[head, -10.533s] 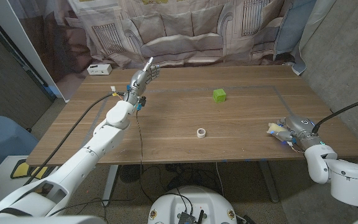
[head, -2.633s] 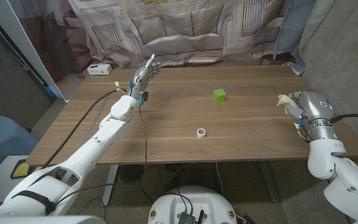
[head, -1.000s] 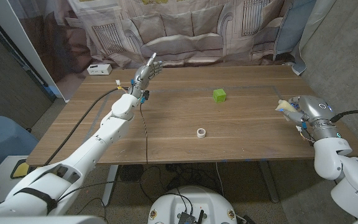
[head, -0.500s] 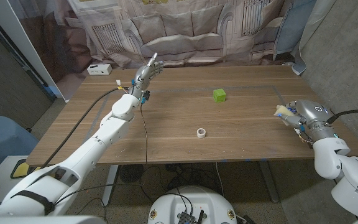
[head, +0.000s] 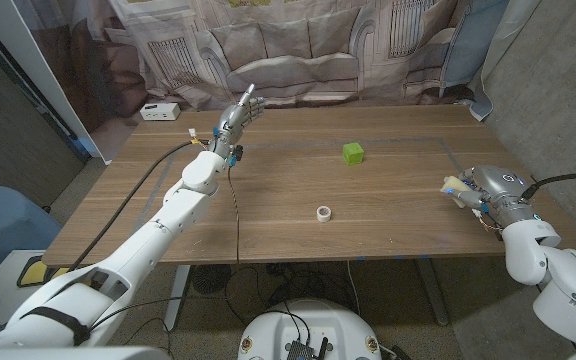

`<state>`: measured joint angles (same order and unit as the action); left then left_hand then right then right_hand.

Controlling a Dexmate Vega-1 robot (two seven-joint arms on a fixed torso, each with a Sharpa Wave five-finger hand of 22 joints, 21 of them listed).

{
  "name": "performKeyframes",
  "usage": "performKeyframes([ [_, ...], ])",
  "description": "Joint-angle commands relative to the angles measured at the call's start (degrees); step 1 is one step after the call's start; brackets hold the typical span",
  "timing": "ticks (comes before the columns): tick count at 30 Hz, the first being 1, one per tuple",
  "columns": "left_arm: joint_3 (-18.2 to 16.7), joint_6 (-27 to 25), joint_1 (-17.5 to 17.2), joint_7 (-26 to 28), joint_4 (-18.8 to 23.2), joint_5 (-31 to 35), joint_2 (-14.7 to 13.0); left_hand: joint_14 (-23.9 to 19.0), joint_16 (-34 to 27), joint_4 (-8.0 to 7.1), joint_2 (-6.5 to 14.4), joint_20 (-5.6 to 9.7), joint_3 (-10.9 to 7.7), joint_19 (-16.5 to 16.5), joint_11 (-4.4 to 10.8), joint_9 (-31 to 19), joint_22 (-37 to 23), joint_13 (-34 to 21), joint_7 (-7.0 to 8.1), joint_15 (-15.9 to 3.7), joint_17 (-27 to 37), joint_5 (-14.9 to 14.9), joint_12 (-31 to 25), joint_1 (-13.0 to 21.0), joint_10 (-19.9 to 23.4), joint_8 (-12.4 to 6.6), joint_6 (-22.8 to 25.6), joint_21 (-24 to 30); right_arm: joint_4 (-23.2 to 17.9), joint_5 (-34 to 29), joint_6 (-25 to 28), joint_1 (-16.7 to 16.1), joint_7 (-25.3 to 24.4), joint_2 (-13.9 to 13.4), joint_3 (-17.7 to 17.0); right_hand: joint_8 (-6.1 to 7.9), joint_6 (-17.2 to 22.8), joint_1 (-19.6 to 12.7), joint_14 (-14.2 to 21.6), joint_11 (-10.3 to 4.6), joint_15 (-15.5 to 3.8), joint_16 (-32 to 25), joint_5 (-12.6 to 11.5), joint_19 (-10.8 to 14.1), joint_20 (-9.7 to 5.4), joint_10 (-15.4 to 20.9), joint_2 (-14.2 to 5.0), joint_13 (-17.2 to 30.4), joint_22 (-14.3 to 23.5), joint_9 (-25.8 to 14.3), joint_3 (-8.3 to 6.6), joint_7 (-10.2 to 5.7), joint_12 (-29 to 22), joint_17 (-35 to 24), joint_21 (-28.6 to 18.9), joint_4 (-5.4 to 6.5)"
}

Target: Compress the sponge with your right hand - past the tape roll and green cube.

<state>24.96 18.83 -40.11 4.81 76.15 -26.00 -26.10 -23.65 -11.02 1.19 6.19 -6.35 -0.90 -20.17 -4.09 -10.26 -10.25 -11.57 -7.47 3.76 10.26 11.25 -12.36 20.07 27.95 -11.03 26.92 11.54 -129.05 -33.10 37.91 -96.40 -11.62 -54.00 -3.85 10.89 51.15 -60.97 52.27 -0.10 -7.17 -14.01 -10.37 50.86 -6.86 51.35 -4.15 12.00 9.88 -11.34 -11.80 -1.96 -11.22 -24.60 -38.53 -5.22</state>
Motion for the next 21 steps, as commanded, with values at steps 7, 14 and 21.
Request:
performKeyframes([
  [7,0.3,0.5,0.8,-0.2,-0.4,0.3,0.5,-0.5,0.1,0.42,0.3,0.11,-0.15,-0.4,0.25,-0.3,-0.1,-0.2,0.10,0.04,0.2,-0.2,0.0,0.4,0.1,0.00,0.2,0.0,0.8,2.9,2.4,2.0,0.9,-3.6,3.5,0.14,-0.8,0.6,-0.8,0.21,-1.18,-0.2,0.1,-0.6,-0.37,-0.6,-0.02,0.2,0.1,-0.1,0.13,0.04,-0.3,-0.3,0.2,-0.33],
  [14,0.4,0.3,1.4,-0.5,-0.3,0.7,0.2,-0.5,0.1,0.44,0.3,0.10,-0.16,-0.4,0.17,-0.3,-0.1,-0.2,0.11,0.03,0.2,-0.2,0.0,0.4,0.1,0.00,0.2,0.0,0.8,3.2,4.4,2.9,1.0,-5.8,5.3,0.04,-1.2,0.6,-1.2,0.05,-1.13,-0.1,0.1,-0.6,-0.36,-1.0,-0.05,0.2,0.1,-0.1,0.13,-0.11,-0.2,-0.4,0.3,-0.48],
  [21,0.5,0.1,1.6,-0.4,-0.4,0.9,0.3,-0.5,0.1,0.46,0.2,0.10,-0.17,-0.4,0.01,-0.3,-0.1,-0.2,0.15,0.07,0.2,-0.2,0.0,0.3,0.1,0.02,0.2,0.0,1.0,4.0,6.5,4.1,1.1,-7.9,7.5,0.02,-1.5,0.7,-1.5,0.15,-1.01,0.0,0.1,-1.0,-0.29,-1.2,-0.07,0.2,0.1,0.0,0.13,-0.06,-0.2,-0.3,0.5,-0.55],
])
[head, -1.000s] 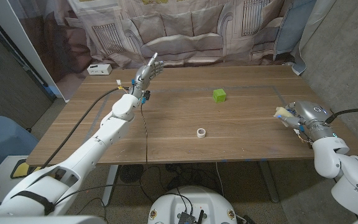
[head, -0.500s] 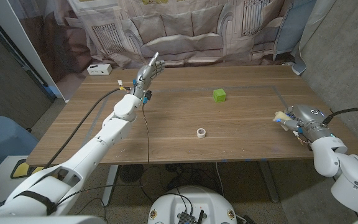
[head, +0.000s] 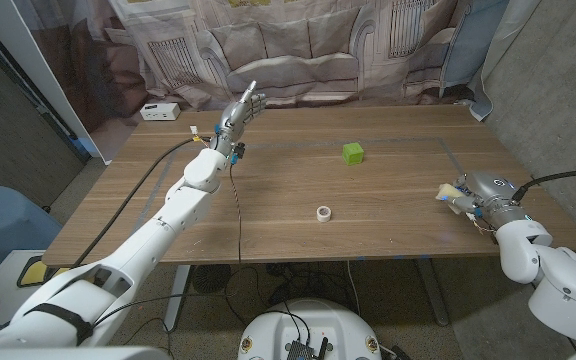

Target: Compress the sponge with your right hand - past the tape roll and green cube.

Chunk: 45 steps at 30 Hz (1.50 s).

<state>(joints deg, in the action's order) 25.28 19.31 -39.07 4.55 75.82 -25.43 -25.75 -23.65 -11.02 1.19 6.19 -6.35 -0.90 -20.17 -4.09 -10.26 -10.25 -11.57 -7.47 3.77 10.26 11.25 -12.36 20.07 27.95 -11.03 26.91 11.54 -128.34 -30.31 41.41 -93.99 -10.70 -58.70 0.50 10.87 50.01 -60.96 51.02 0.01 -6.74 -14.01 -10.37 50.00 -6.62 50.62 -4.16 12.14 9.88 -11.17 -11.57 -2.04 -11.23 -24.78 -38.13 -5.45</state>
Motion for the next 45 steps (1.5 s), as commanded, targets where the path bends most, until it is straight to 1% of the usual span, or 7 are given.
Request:
performKeyframes([
  [1,0.2,-0.4,0.6,0.0,0.0,0.5,0.0,-0.4,0.1,0.47,0.2,0.10,-0.17,-0.4,0.04,-0.3,-0.1,-0.2,0.15,0.05,0.2,-0.2,0.0,0.3,0.1,0.03,0.2,0.0,0.3,1.3,3.6,2.0,0.3,-3.6,3.6,0.06,-0.3,0.7,-0.3,-0.11,-1.44,0.0,0.1,-0.1,-0.53,-0.6,-0.07,0.1,0.1,-0.2,-0.08,0.01,-0.2,-0.2,0.1,-0.31],
  [12,0.4,-0.6,0.6,0.5,-0.5,0.9,0.1,-0.4,0.1,0.49,0.2,0.08,-0.19,-0.4,0.05,-0.3,-0.1,-0.2,0.01,0.07,0.2,-0.2,0.0,0.3,0.2,0.01,0.2,0.0,1.0,2.4,6.3,4.7,-0.4,-7.4,8.4,0.14,-0.5,1.1,-0.4,-0.16,-1.49,-0.1,0.1,-0.3,-0.46,-0.6,-0.11,0.1,0.1,-0.2,0.02,-0.02,-0.3,-0.3,0.3,-0.34],
  [22,0.3,-0.6,0.3,0.5,-0.3,0.8,-0.1,-0.5,0.1,0.51,0.3,0.08,-0.21,-0.4,0.00,-0.3,-0.1,-0.2,0.10,0.09,0.2,-0.2,0.0,0.3,0.2,0.03,0.2,0.0,1.4,4.8,7.4,6.5,-2.1,-9.8,11.3,0.24,-0.4,1.1,-0.7,-0.30,-1.73,0.0,0.1,-0.3,-0.53,-0.6,-0.02,0.1,0.1,-0.2,0.01,-0.22,-0.4,-0.2,0.4,-0.57],
  [28,0.2,-0.5,0.1,0.5,0.0,0.7,-0.2,-0.5,0.1,0.52,0.3,0.07,-0.22,-0.4,-0.04,-0.3,-0.1,-0.2,0.07,0.09,0.2,-0.2,0.0,0.3,0.2,0.03,0.2,0.0,1.5,6.3,8.2,7.7,-3.2,-10.5,12.9,0.20,-0.7,1.2,-0.8,-0.76,-1.79,0.1,0.2,-0.5,-0.54,-0.9,0.09,0.1,0.1,-0.2,0.07,-0.26,-0.3,-0.2,0.5,-0.67],
  [37,0.2,-1.2,-0.3,0.5,0.7,0.5,-0.6,-0.5,0.1,0.55,0.3,0.06,-0.25,-0.4,0.19,-0.3,-0.1,-0.2,0.05,0.21,0.2,-0.2,0.0,0.3,0.1,0.01,0.2,0.0,2.1,8.7,8.7,10.3,-4.8,-10.8,15.9,0.09,-1.4,1.7,-1.8,-0.38,-1.36,0.6,0.2,-0.8,-0.55,-1.5,0.31,0.1,0.1,-0.2,0.16,-0.14,-0.3,0.1,0.8,-0.75],
  [41,0.1,-1.5,-0.4,0.5,1.2,0.5,-0.8,-0.5,0.1,0.56,0.3,0.06,-0.26,-0.4,0.03,-0.3,-0.1,-0.2,0.03,0.23,0.2,-0.2,0.0,0.3,0.2,0.00,0.2,0.0,2.8,7.9,9.4,11.2,-7.6,-10.2,17.9,0.12,-1.5,2.1,-1.9,-0.21,-1.38,0.6,0.2,-0.9,-0.52,-1.4,0.48,0.1,0.1,-0.2,0.34,-0.08,-0.4,0.2,0.9,-0.67],
  [45,0.2,-2.0,-0.4,0.2,1.4,0.4,-1.0,-0.5,0.1,0.57,0.3,0.06,-0.28,-0.4,0.00,-0.3,-0.1,-0.2,0.02,0.16,0.2,-0.2,0.0,0.3,0.1,0.00,0.2,0.0,3.2,9.3,8.7,11.4,-8.6,-10.2,18.2,0.32,-1.1,2.5,-1.4,-0.45,-1.50,0.5,0.3,-0.6,-0.51,-1.0,0.90,0.1,0.1,-0.2,0.61,-0.12,-0.6,0.3,0.8,-0.66],
])
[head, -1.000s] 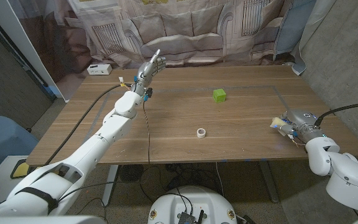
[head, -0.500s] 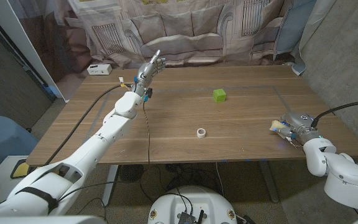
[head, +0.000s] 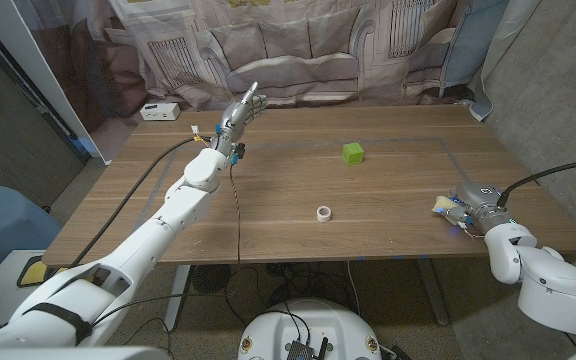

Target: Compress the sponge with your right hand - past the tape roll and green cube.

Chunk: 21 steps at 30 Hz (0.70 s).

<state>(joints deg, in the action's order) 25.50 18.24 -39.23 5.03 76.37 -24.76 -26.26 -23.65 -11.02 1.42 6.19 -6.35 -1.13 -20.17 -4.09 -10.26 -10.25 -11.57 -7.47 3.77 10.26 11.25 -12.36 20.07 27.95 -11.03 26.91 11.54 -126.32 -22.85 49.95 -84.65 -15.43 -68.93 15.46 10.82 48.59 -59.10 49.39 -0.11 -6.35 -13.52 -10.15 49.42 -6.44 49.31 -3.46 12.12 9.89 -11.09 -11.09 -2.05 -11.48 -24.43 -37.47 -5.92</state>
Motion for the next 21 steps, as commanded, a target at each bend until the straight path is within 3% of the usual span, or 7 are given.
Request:
performKeyframes([
  [1,0.0,-1.0,-0.2,-0.3,1.0,-0.3,-0.5,-0.5,0.1,0.34,0.3,0.07,-0.06,-0.4,-0.21,-0.3,-0.1,-0.3,-0.01,0.16,0.2,-0.2,0.0,0.3,0.2,0.00,0.3,0.0,1.3,2.0,0.2,2.4,-3.7,-0.2,3.6,0.37,0.3,0.6,0.3,-0.40,-1.87,0.0,0.0,0.0,-0.69,0.2,0.22,0.1,0.1,-0.3,0.11,-0.08,-0.3,0.0,0.2,-0.22],
  [15,-0.2,-2.4,-1.2,0.3,3.3,-0.1,-1.6,-0.5,0.1,0.39,0.4,0.04,-0.17,-0.4,-0.20,-0.3,-0.1,-0.3,0.04,0.22,0.2,-0.2,0.0,0.4,0.1,0.02,0.2,0.0,1.5,4.6,0.8,4.1,-4.9,-1.7,5.9,-0.05,-1.5,1.3,-2.2,-0.25,-1.40,0.9,-0.1,-1.6,-0.52,-1.4,0.80,0.1,0.0,-0.3,0.48,-0.11,0.1,0.1,1.1,-0.45],
  [21,-0.3,-2.8,-1.4,0.4,3.9,-0.1,-1.9,-0.5,0.1,0.40,0.5,0.01,-0.20,-0.4,-0.15,-0.3,-0.1,-0.3,0.10,0.26,0.2,-0.2,0.0,0.4,0.1,0.04,0.1,0.0,1.3,5.8,1.1,4.4,-5.5,-2.3,6.3,-0.15,-2.6,2.3,-3.8,-1.11,-1.27,1.6,-0.1,-2.5,-0.37,-2.6,1.25,0.0,0.0,-0.3,0.82,-0.48,0.3,0.5,1.8,-0.31],
])
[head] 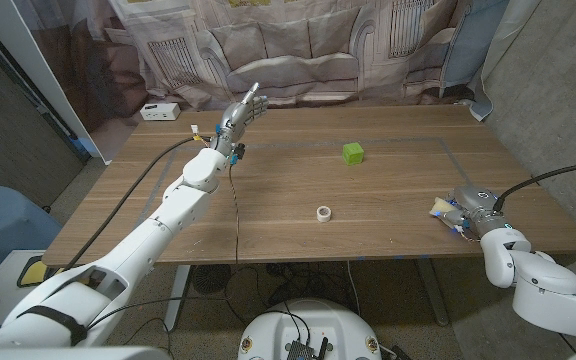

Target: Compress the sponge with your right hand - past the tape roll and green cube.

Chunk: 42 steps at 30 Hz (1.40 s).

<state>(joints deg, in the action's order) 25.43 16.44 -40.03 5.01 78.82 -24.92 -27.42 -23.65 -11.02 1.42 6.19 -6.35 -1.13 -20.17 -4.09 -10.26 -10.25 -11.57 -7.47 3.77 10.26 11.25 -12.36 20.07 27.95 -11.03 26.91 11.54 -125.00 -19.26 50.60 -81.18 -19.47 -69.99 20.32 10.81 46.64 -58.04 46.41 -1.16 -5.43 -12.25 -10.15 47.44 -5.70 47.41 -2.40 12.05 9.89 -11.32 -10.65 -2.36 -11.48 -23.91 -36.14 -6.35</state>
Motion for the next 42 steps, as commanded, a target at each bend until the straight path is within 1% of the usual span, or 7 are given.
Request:
performKeyframes([
  [1,-0.3,-1.0,-0.5,0.4,1.5,0.1,-0.8,-0.4,0.1,0.41,0.5,-0.02,-0.22,-0.4,0.14,-0.3,-0.1,-0.3,0.09,0.29,0.2,-0.2,0.0,0.4,0.1,0.03,0.2,0.0,-0.1,2.3,0.7,1.1,-1.4,-1.2,1.6,-0.24,-1.0,1.4,-1.0,-0.03,-2.15,0.3,-0.1,-0.6,-1.09,-0.7,0.23,0.1,0.0,-0.1,0.43,-0.13,0.3,0.1,0.5,0.17],
  [10,0.0,-0.9,0.2,-0.2,0.7,0.1,-0.5,-0.4,0.1,0.46,0.6,-0.03,-0.30,-0.4,-0.03,-0.3,-0.1,-0.3,0.04,0.32,0.2,-0.2,0.0,0.5,0.1,0.03,0.2,0.0,-0.2,3.0,1.4,2.9,-1.0,-2.0,3.5,-0.42,-2.7,2.7,-3.4,0.66,-1.61,0.9,-0.2,-2.1,-0.80,-2.6,0.73,0.0,-0.1,0.0,0.98,0.43,0.6,0.3,1.6,0.38],
  [13,0.0,-0.7,0.5,-0.4,0.2,0.0,-0.4,-0.5,0.1,0.47,0.6,-0.01,-0.32,-0.4,-0.07,-0.3,-0.1,-0.3,0.01,0.33,0.2,-0.2,0.0,0.5,0.1,0.03,0.2,0.0,-0.2,3.4,1.6,3.2,-1.2,-2.1,3.7,-0.26,-2.7,3.2,-3.7,-0.24,-1.57,0.8,-0.2,-2.4,-0.75,-2.7,0.84,-0.1,-0.1,0.0,1.13,0.21,0.6,0.4,1.9,0.51],
  [20,0.1,-0.2,1.0,-0.7,-1.0,0.0,0.0,-0.5,0.1,0.51,0.6,-0.04,-0.39,-0.4,0.03,-0.3,-0.1,-0.3,-0.01,0.37,0.2,-0.2,0.0,0.5,0.1,0.01,0.2,0.0,-0.7,3.9,2.3,3.7,-1.5,-2.6,4.3,-0.23,-3.3,4.2,-4.3,-0.37,-1.44,1.0,-0.4,-2.7,-0.55,-3.4,1.92,-0.1,-0.1,0.0,1.74,0.08,0.6,0.9,2.4,0.55],
  [28,0.2,0.2,1.4,-1.2,-2.0,-0.2,0.4,-0.5,0.1,0.55,0.7,-0.06,-0.46,-0.4,-0.04,-0.3,-0.1,-0.3,0.02,0.39,0.2,-0.2,0.0,0.6,0.2,0.03,0.1,0.0,-1.4,4.8,2.9,3.5,-2.4,-3.5,4.3,-0.57,-5.6,5.6,-5.8,0.23,-0.80,1.3,-0.9,-3.9,-0.04,-5.5,2.64,-0.2,-0.1,0.1,2.27,0.37,0.9,1.5,3.4,0.84],
  [36,0.2,0.6,1.5,-1.1,-2.4,-0.2,0.6,-0.4,0.1,0.59,0.8,-0.06,-0.55,-0.4,-0.16,-0.3,-0.1,-0.3,0.02,0.36,0.2,-0.2,0.0,0.7,0.1,0.02,0.2,0.0,-2.1,5.4,3.4,3.1,-3.6,-4.1,4.2,-0.55,-7.4,7.8,-7.5,-0.14,-0.26,1.4,-1.1,-4.9,0.29,-6.9,3.16,-0.3,-0.1,0.1,3.00,0.33,0.9,1.9,4.5,1.56],
  [42,0.1,0.7,1.2,-1.1,-2.1,-0.3,0.5,-0.5,0.1,0.63,0.8,-0.09,-0.61,-0.4,-0.15,-0.3,-0.1,-0.3,-0.01,0.36,0.2,-0.2,0.0,0.7,0.1,0.01,0.2,0.0,-2.4,5.5,3.8,2.6,-5.1,-4.1,4.1,-0.44,-8.9,10.2,-9.8,-0.49,0.48,1.6,-1.4,-6.7,0.98,-8.6,3.63,-0.3,0.0,0.0,3.82,0.02,0.9,2.3,5.8,2.39],
])
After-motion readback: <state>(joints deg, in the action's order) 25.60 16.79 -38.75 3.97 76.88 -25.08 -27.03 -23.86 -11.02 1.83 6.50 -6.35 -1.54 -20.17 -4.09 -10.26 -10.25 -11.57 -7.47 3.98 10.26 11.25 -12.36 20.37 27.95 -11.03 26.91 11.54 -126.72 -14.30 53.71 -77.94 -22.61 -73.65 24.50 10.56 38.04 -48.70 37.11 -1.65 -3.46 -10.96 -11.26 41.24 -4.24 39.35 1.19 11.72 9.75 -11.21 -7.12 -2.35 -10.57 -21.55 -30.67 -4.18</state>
